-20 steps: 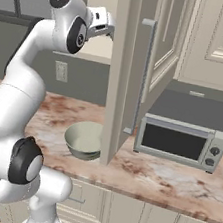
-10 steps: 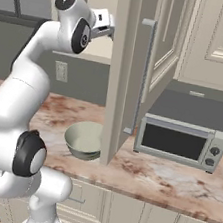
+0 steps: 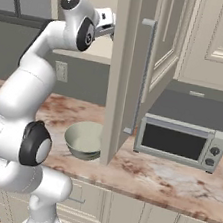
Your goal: Open the cabinet and setup a tea strainer by placing it in the bowl upright.
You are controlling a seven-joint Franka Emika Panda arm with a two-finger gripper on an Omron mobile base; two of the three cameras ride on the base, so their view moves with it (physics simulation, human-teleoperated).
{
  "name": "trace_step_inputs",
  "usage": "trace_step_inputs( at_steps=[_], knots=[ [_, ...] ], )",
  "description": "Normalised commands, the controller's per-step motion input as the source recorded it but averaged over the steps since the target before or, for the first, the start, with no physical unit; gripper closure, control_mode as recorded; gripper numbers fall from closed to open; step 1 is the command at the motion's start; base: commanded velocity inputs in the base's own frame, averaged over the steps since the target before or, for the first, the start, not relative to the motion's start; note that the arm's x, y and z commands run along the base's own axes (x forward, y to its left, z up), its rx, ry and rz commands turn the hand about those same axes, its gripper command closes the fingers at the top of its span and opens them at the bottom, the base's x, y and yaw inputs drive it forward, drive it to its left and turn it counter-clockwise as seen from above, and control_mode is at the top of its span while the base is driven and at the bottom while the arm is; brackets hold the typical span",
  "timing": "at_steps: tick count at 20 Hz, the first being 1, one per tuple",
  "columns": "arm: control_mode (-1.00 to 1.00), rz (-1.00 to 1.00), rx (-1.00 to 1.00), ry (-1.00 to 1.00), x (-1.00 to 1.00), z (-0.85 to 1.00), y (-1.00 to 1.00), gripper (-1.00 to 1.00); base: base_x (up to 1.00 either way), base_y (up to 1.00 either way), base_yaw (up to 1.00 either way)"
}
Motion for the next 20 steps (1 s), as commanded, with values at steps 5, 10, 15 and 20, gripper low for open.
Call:
trace_step_inputs(
  at_steps=[5,10,15,20],
  knots=[
    [-1.0,0.0,-0.05,0.03,0.25,-0.01,-0.04,-1.0,0.0,0.0,0.0],
    [-1.0,0.0,-0.02,0.01,0.2,-0.06,-0.03,-1.0,0.0,0.0,0.0],
    [-1.0,0.01,0.0,0.0,0.19,-0.05,0.0,-1.0,0.0,0.0,0.0],
    [-1.0,0.0,-0.02,0.0,0.24,-0.03,0.0,-1.0,0.0,0.0,0.0]
  ],
)
